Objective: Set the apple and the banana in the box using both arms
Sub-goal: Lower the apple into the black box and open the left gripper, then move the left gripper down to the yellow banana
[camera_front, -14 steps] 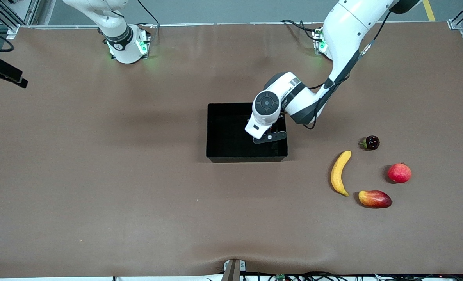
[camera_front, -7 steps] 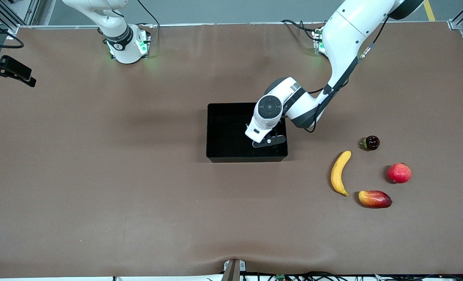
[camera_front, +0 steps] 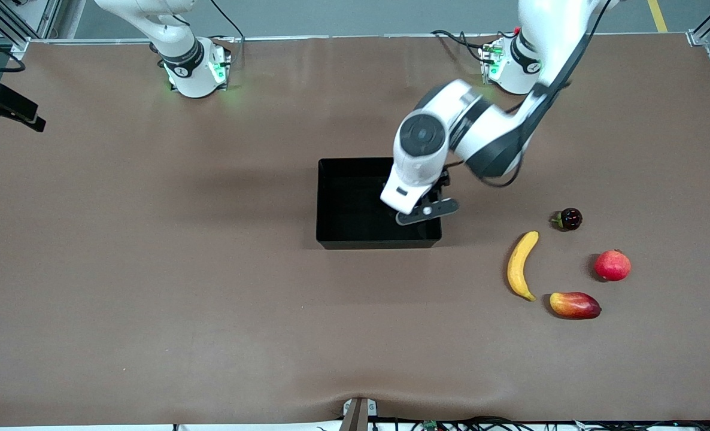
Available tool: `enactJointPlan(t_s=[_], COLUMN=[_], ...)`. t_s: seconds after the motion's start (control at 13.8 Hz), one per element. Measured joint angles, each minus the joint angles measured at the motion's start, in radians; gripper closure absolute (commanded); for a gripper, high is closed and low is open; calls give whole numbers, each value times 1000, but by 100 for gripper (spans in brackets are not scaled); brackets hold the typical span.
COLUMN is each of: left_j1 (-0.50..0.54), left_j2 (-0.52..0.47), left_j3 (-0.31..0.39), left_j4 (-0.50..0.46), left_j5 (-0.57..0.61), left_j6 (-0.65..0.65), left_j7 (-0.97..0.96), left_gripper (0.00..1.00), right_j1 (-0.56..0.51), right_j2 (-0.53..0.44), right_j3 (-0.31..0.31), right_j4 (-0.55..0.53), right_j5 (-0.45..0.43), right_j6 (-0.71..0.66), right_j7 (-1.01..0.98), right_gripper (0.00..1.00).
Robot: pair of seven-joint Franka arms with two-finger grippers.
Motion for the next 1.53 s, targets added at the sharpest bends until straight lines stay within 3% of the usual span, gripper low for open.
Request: enactJointPlan(t_s=[0.07, 0.22, 0.51, 0.8, 1.09, 1.38, 1.45, 1.53], left_j1=[30, 124, 289, 415, 425, 451, 458, 462], left_j2=[-30, -51, -2, 96, 204, 251, 258, 265], left_j3=[2, 4, 9, 13, 12, 14, 14, 14], left_j4=[19, 23, -18, -86, -101, -155, -170, -181], left_j5=[1, 1, 2, 9, 176, 220, 220, 224], left_j6=[-27, -39, -12, 156, 246, 364, 389, 408], left_j7=[9, 130, 484, 745, 763, 764, 764, 764], left_gripper=[0, 0, 0, 0, 0, 0, 2, 16], right_j1=[49, 84, 91, 92, 92, 92, 92, 92], right_j2=[0, 0, 1, 1, 1, 1, 1, 1], right_j3=[-61, -107, -116, -118, -118, -119, -120, -122], right_j4=[0, 0, 0, 0, 0, 0, 0, 0], right_j5=[0, 0, 0, 0, 0, 0, 0, 0], right_j6=[0, 0, 0, -4, -6, -15, -15, -16], right_j7=[-3, -16, -68, -75, -76, -76, -76, -76], right_gripper=[0, 0, 0, 0, 0, 0, 0, 0])
